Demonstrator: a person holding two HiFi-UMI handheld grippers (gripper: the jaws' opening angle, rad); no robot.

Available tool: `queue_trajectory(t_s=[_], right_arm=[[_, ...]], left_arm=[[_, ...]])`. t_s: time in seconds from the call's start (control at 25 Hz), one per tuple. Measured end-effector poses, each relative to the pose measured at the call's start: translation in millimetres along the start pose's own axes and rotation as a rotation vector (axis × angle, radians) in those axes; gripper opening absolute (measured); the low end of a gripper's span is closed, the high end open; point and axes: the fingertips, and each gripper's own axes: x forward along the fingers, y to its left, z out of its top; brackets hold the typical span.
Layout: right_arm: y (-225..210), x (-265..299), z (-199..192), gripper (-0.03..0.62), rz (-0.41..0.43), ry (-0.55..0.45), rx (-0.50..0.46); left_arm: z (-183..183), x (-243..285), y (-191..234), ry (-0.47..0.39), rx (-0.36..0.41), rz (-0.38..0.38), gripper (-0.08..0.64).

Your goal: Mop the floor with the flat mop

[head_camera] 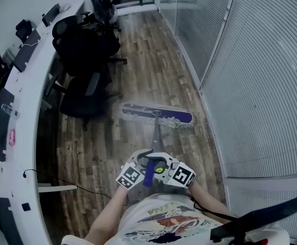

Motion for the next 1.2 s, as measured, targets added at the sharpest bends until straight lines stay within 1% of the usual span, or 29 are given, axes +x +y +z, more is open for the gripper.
queue_trajectory(t_s=[0.08,0.2,0.32,0.44,0.56,0.64,0.72,0.84,1.0,1.2], right_arm=[[-36.2,-0.3,-0.4,0.209,0.004,-0.001,-0.005],[-83.7,2.0,-0.9,0.210,-0.003,-0.006,0.011],[-119.2,5.7,-3.8,0.210,-0.007,0.004,0.011],[-132.3,8.6,-2.2,0.210,-0.015,0.005,0.016],[-127.3,5.7,-1.1,0.210,-0.035,0.009,0.030],[-115.3,1.1,-2.8,0.212,-0.047,0.014,0.036],[-97.5,-1.2,-7.7,0.215,-0.052,0.026,0.035],[-56.5,-4.6,-17.1,0.215,-0.053,0.043,0.038],[15.2,-14.6,-23.6,0.215,-0.080,0.047,0.052],[123.9,-11.4,-29.1,0.215,-0.126,0.037,0.058]], left_arm=[[6.5,21.5,28.1,0.008,0.011,0.000,0.173],[13.5,48.7,66.7,0.008,0.013,0.004,0.173],[18.1,67.0,96.2,0.006,0.003,0.007,0.173],[21.0,72.0,107.6,0.010,0.019,0.001,0.173],[22.2,70.0,101.2,0.021,0.054,-0.013,0.173],[20.9,66.3,88.1,0.025,0.070,-0.021,0.173],[14.9,59.0,71.8,0.022,0.067,-0.023,0.169],[1.0,40.4,36.7,0.017,0.050,-0.020,0.170],[-12.8,6.1,-27.2,0.012,0.041,-0.041,0.170],[-41.1,-57.9,-113.9,0.011,0.050,-0.078,0.172]])
